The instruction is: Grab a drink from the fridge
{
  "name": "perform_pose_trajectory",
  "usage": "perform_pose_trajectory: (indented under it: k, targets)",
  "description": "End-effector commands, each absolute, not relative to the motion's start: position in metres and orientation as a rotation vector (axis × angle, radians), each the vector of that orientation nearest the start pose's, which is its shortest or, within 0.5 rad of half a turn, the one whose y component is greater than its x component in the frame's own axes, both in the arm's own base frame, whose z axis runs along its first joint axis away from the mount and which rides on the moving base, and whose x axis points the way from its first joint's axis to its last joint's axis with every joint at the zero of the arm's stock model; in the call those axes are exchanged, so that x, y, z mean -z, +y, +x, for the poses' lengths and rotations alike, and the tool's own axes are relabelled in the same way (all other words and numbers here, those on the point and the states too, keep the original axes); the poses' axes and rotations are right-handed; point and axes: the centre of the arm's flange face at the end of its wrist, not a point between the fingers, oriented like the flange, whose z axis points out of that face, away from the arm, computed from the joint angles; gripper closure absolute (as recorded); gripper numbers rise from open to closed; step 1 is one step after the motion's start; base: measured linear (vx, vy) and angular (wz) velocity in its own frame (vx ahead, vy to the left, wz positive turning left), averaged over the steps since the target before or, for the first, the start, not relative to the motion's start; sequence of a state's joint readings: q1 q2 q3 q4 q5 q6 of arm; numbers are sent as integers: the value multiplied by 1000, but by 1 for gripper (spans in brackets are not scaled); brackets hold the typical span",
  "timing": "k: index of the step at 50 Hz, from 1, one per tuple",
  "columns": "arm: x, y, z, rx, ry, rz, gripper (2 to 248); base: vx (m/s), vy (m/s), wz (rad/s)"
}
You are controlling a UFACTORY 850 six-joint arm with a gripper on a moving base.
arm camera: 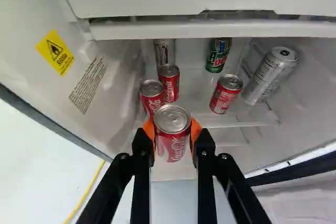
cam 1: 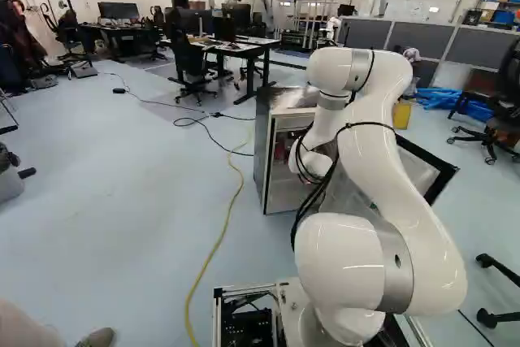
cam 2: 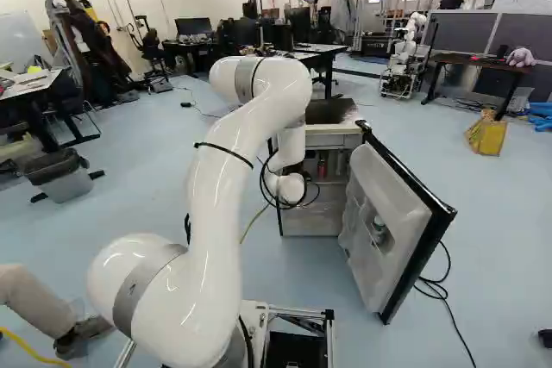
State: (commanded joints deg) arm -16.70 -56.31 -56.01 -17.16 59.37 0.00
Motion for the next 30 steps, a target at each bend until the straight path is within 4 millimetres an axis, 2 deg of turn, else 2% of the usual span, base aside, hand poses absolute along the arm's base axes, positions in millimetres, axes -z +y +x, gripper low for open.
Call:
perform_pose_trajectory:
  k: [30]
  targets:
    - [-157, -120, 474, 1510, 1, -2743, 164, 0, 0, 0]
